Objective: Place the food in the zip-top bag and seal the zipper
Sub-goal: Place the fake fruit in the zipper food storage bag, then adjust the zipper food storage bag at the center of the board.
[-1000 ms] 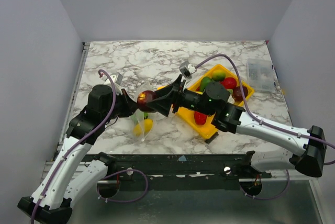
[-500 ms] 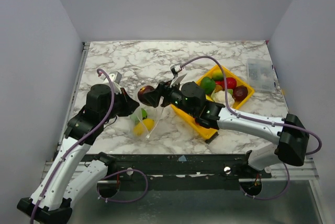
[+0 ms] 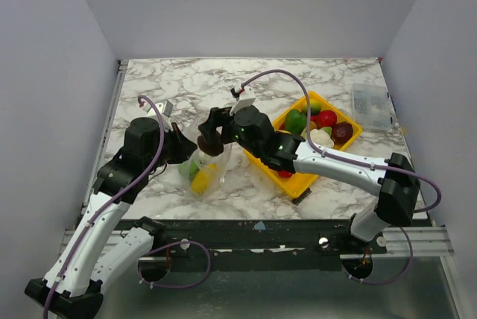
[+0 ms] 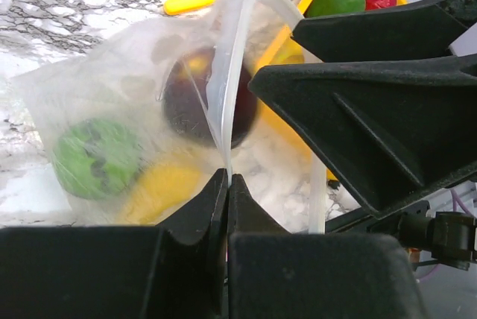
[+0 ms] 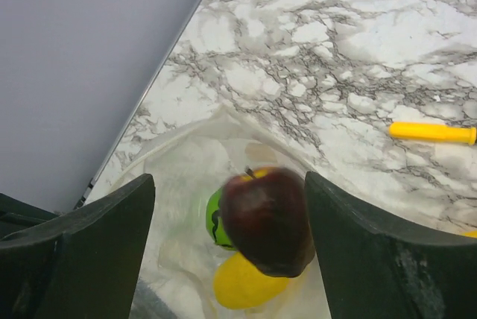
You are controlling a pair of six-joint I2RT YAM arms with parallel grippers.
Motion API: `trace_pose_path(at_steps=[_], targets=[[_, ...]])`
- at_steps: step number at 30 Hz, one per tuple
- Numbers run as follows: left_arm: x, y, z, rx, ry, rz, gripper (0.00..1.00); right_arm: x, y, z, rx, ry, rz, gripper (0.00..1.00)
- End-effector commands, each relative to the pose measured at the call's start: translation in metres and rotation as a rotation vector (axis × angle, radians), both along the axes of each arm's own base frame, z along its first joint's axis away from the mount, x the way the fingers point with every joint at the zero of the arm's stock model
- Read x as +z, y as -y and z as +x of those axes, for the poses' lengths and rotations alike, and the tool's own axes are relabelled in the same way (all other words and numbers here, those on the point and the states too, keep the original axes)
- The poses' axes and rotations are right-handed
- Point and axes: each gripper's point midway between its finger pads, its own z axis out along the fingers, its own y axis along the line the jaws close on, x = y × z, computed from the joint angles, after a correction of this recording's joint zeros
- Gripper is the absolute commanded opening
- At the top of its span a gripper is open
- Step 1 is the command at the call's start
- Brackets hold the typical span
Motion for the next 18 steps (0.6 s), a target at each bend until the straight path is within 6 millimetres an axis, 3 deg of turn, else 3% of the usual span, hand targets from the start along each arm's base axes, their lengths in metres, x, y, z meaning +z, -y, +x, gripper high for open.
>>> trace_pose_path(at_steps=[1,8,15,18], targets=[[0.013,-0.011,0.003,0.05,0.042,0.015,0.0,-0.002,0.014,-0.001,-0.048,-0.043,-0.092,0.85],[0.011,-0.01,0.002,0.048,0.041,0.014,0.0,-0.004,0.041,-0.024,-0.037,-0.133,-0.118,0.84],[0.011,-0.006,0.001,0.032,0.033,-0.004,0.0,-0.046,0.047,-0.052,0.021,-0.274,-0.11,0.74],[0.011,-0.005,0.0,0.028,0.03,-0.01,0.0,-0.061,0.039,-0.058,0.056,-0.306,-0.098,0.68]])
